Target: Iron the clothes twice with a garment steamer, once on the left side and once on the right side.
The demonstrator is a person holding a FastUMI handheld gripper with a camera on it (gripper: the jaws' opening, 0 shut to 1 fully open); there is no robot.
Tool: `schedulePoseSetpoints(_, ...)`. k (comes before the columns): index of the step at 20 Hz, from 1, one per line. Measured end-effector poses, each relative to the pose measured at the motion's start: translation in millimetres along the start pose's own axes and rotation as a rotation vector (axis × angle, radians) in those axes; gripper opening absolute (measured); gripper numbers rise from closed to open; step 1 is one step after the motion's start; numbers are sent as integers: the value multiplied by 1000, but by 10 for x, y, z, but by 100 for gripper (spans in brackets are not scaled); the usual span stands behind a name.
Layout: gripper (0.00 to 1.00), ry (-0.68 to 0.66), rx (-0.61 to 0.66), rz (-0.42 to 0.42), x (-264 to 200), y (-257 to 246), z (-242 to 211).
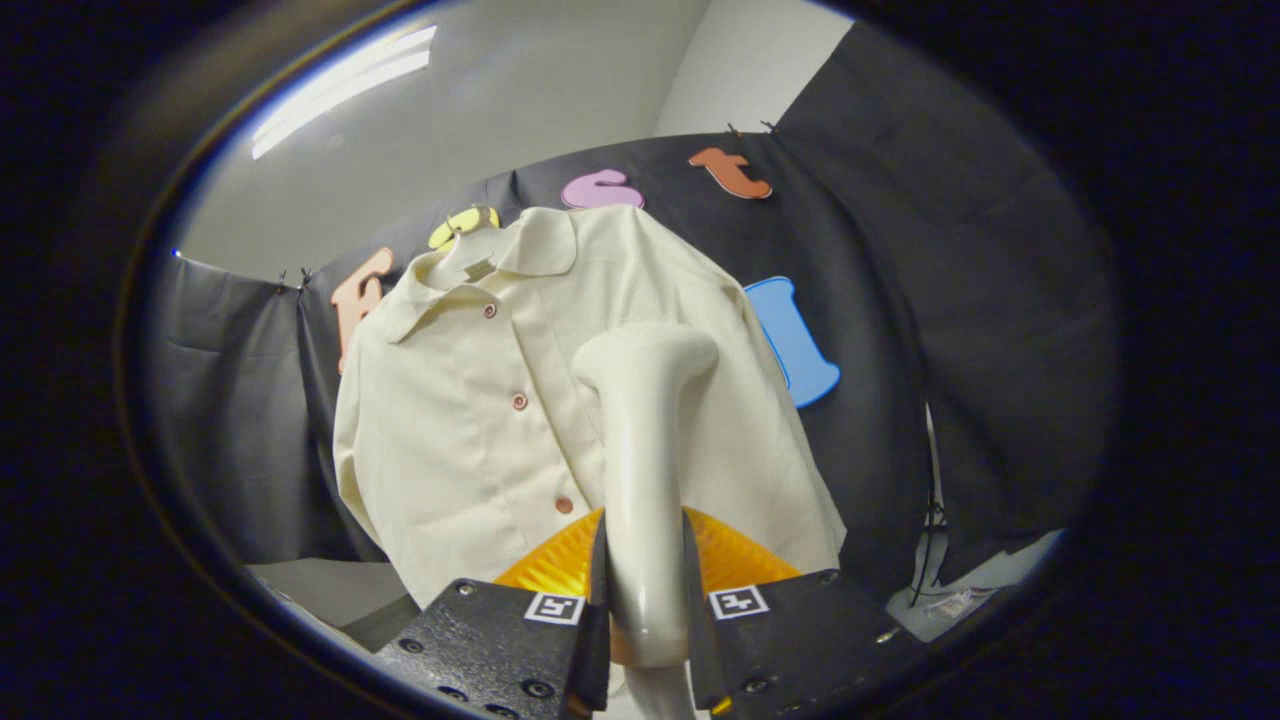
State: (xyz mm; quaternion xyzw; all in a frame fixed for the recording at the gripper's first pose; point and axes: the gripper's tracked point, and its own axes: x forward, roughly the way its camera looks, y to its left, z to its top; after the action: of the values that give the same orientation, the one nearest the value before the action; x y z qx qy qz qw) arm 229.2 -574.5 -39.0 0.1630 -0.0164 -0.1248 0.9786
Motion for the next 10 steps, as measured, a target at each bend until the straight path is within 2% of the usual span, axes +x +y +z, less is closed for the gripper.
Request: schedulePoseSetpoints(10, 31, 104, 61, -71, -341, -417, -809)
